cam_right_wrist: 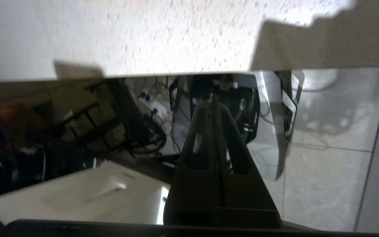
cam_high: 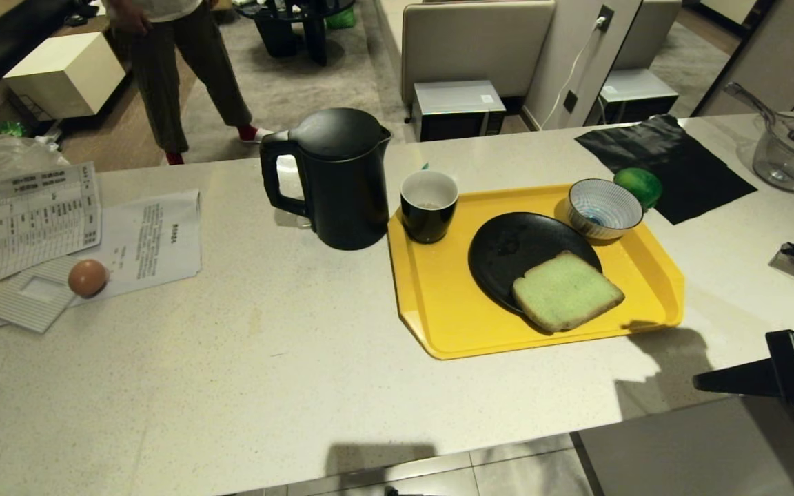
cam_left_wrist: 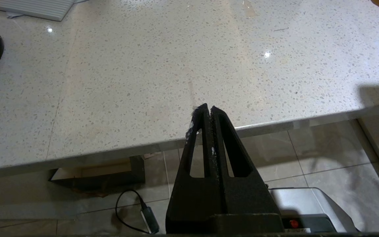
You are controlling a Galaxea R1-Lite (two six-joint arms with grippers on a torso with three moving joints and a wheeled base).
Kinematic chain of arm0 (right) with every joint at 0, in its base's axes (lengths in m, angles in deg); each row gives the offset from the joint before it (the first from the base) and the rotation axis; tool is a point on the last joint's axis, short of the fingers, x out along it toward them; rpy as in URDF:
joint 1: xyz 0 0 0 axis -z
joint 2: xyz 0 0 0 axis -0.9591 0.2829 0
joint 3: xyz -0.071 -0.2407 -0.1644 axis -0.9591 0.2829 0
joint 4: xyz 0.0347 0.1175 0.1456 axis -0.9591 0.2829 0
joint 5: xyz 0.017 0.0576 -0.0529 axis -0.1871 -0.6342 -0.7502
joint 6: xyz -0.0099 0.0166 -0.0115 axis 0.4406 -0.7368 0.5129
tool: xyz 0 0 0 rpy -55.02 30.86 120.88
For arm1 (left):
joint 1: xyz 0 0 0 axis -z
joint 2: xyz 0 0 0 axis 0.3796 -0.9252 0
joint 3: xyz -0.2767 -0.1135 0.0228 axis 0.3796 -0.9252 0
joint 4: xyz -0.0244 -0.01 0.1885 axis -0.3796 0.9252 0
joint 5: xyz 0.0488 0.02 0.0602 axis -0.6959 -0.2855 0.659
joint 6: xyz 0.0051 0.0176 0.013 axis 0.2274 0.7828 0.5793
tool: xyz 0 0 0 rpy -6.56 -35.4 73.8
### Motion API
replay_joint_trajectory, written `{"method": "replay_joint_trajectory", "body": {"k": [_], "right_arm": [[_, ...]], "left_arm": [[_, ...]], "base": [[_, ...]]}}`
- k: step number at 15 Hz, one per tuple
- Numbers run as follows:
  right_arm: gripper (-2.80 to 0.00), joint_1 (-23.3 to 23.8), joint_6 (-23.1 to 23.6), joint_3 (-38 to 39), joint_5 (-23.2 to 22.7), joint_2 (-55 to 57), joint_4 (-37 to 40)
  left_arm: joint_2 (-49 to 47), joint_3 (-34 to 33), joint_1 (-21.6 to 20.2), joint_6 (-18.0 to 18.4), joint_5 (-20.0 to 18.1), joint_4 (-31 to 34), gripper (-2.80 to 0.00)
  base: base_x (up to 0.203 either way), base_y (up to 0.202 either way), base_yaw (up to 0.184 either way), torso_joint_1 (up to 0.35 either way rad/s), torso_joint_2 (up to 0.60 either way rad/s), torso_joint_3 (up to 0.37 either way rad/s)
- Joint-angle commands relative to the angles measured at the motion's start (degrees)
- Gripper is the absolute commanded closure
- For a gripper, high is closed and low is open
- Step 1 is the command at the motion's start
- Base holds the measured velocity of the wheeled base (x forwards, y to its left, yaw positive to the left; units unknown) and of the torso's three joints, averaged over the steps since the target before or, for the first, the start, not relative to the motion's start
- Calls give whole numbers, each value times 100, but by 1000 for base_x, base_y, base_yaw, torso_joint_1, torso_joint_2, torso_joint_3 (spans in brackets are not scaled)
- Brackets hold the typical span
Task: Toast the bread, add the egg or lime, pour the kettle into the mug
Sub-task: Pick up the bread slice
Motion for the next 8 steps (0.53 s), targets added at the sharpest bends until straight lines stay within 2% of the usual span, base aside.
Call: {"method": "replay_joint_trajectory", "body": {"k": [1, 4, 6, 8], "right_arm": [[-280, 12, -431, 240, 8, 163, -532], [-280, 17, -986, 565, -54, 251, -1419], [-280, 16, -1801, 763, -296, 565, -2220], [-280, 14, -2024, 939, -490, 786, -2603]], "left_arm": [[-5, 0, 0, 0, 2, 0, 0], [-5, 0, -2, 0, 2, 0, 0], [-5, 0, -2, 0, 2, 0, 0], [-5, 0, -2, 5, 2, 0, 0]], "base": [[0, 0, 0, 0, 0, 0], [0, 0, 0, 0, 0, 0], [0, 0, 0, 0, 0, 0], [0, 0, 0, 0, 0, 0]]}}
